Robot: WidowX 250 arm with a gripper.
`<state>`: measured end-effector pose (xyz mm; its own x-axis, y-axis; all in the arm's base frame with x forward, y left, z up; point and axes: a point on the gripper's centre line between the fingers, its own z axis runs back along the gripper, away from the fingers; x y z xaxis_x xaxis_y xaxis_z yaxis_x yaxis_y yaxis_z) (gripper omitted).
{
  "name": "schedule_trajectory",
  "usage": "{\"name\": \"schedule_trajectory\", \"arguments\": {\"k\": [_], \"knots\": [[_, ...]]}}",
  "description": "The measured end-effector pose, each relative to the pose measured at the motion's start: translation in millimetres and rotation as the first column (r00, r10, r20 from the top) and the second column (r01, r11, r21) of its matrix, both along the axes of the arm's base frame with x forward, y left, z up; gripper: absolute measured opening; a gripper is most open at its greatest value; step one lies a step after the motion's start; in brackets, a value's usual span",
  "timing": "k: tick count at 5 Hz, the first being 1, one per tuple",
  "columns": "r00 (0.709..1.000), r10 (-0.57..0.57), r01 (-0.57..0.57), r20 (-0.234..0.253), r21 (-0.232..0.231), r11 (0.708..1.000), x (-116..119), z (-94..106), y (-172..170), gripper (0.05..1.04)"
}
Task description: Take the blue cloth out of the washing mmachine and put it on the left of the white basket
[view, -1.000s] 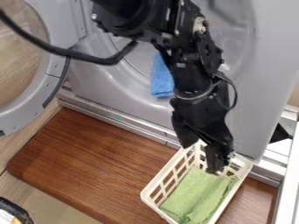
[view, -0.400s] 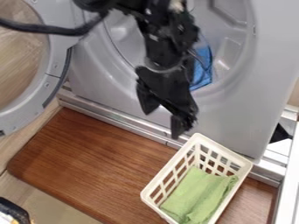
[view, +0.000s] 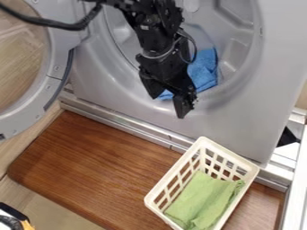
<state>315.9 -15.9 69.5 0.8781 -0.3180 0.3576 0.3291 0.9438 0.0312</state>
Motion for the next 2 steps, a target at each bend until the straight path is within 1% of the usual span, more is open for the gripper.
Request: {"name": "schedule_trajectory", "arguments": {"k": [1, 2], "knots": [[0.999, -0.016, 0.017, 0.031, -0.036, 0.999, 25.9, -11.9, 4.0, 1.000], [0.999, -0.026, 0.027, 0.041, -0.025, 0.999, 52.8, -19.8, 12.4, 0.999]]}}
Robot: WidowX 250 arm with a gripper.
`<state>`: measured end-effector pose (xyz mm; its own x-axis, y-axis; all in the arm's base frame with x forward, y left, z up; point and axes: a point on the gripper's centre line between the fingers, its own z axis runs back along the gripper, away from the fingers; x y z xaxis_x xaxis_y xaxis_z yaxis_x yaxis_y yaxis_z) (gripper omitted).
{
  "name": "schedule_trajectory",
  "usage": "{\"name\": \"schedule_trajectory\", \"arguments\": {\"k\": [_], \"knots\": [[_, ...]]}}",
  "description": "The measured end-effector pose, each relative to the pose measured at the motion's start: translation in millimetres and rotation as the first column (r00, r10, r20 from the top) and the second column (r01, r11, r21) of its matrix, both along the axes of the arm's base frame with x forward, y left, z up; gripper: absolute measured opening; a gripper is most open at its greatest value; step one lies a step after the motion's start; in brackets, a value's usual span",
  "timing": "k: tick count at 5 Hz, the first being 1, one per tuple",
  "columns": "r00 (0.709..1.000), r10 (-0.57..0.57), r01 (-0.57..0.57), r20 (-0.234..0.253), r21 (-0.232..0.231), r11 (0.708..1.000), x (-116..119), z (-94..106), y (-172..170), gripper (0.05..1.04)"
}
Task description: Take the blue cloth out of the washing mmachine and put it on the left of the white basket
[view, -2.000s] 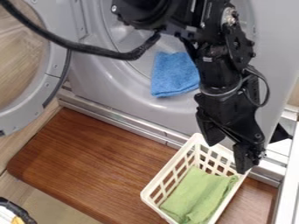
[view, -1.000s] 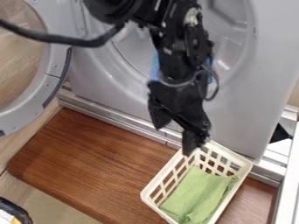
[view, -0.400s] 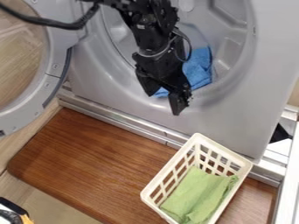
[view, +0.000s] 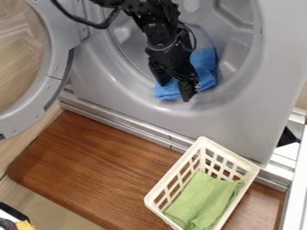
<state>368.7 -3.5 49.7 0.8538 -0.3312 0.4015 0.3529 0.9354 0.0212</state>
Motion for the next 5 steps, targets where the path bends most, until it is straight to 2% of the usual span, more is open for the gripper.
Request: {"name": "schedule_trajectory", "arguments": {"k": [1, 2, 3, 4, 5], "knots": [[0.999, -0.033, 0.033, 0.001, 0.024, 0.999, 17.9, 1.6, 3.4, 0.950], [1.000, -0.009, 0.010, -0.017, 0.058, 0.998, 16.3, -0.6, 7.4, 0.664], [0.998, -0.020, 0.022, -0.054, 0.049, 0.999, 12.3, -8.1, 0.6, 0.359], [0.998, -0.023, 0.026, -0.054, 0.037, 0.999, 12.3, -8.5, -4.3, 0.151], [0.997, -0.042, 0.042, -0.057, 0.006, 0.999, 13.6, -9.3, -15.3, 0.060]]}}
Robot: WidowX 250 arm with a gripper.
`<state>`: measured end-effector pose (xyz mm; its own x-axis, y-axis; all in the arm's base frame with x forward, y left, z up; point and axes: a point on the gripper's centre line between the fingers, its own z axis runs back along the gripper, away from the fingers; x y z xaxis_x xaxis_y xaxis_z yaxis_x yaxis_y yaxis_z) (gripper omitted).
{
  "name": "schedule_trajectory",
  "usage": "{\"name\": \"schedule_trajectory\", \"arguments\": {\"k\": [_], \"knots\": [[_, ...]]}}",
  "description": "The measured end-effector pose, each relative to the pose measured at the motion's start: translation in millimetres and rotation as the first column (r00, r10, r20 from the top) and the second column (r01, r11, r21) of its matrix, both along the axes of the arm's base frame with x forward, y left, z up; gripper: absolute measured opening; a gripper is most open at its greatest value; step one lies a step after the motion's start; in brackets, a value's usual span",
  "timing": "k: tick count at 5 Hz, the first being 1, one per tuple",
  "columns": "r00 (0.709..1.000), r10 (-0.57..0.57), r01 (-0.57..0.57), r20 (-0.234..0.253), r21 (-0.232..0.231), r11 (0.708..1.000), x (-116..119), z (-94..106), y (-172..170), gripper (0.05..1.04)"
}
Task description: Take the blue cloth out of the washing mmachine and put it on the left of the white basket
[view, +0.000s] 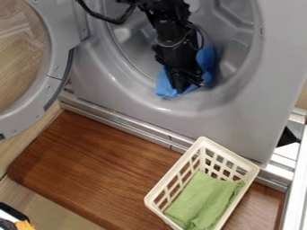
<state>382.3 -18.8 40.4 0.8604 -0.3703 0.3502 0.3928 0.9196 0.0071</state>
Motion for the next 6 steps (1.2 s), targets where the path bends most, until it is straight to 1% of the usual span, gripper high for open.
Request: {"name": "schedule_trajectory", "arguments": {"k": [1, 2, 4, 5, 6], "knots": [[1.000, -0.012, 0.012, -0.014, 0.000, 1.000, -2.5, 1.1, -1.1, 0.052], [0.999, -0.027, 0.027, 0.022, -0.022, 0.999, -16.8, 24.4, -11.6, 0.052], [0.999, -0.002, 0.004, 0.054, -0.042, 0.999, -68.6, 51.9, -20.9, 0.052], [0.997, 0.057, -0.056, 0.042, -0.033, 0.998, -105.4, 55.5, -15.9, 0.052], [0.989, 0.139, -0.138, 0.042, -0.041, 0.990, -144.8, 49.2, -3.9, 0.052]]}}
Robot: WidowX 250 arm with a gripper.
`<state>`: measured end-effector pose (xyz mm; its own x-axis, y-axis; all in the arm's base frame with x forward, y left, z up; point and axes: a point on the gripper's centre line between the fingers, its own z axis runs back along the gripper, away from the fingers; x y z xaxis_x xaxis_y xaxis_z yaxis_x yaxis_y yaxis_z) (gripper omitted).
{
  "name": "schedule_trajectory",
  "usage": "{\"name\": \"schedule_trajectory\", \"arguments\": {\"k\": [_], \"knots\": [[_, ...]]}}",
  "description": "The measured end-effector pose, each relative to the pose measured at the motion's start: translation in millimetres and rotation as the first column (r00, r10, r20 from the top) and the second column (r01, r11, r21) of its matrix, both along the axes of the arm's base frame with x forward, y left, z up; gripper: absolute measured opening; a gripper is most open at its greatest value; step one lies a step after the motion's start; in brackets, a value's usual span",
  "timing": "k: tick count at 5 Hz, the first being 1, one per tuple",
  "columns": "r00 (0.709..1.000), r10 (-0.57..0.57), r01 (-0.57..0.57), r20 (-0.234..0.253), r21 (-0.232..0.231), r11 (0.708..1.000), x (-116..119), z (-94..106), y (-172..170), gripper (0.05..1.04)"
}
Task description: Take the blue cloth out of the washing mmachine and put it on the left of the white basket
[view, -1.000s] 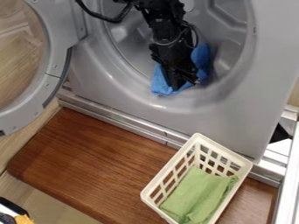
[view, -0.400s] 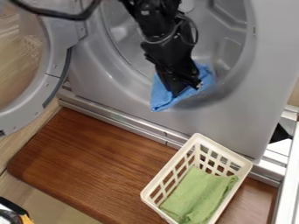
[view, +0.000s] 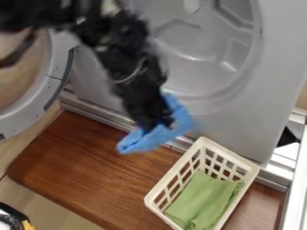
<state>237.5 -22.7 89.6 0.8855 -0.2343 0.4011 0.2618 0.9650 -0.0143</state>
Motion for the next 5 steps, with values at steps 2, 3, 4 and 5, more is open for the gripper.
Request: {"name": "schedule_trajectory", "arguments": {"k": [2, 3, 4, 5], "knots": [[0.986, 0.160, -0.160, -0.042, 0.025, 0.987, -36.3, -14.6, 35.9, 0.051], [0.967, 0.248, -0.247, -0.054, 0.026, 0.969, -46.4, -22.8, 59.8, 0.051], [0.959, 0.267, -0.267, -0.098, 0.015, 0.963, -46.1, -40.1, 72.5, 0.051], [0.956, 0.245, -0.249, -0.160, -0.007, 0.968, -26.8, -64.8, 76.7, 0.051]]}}
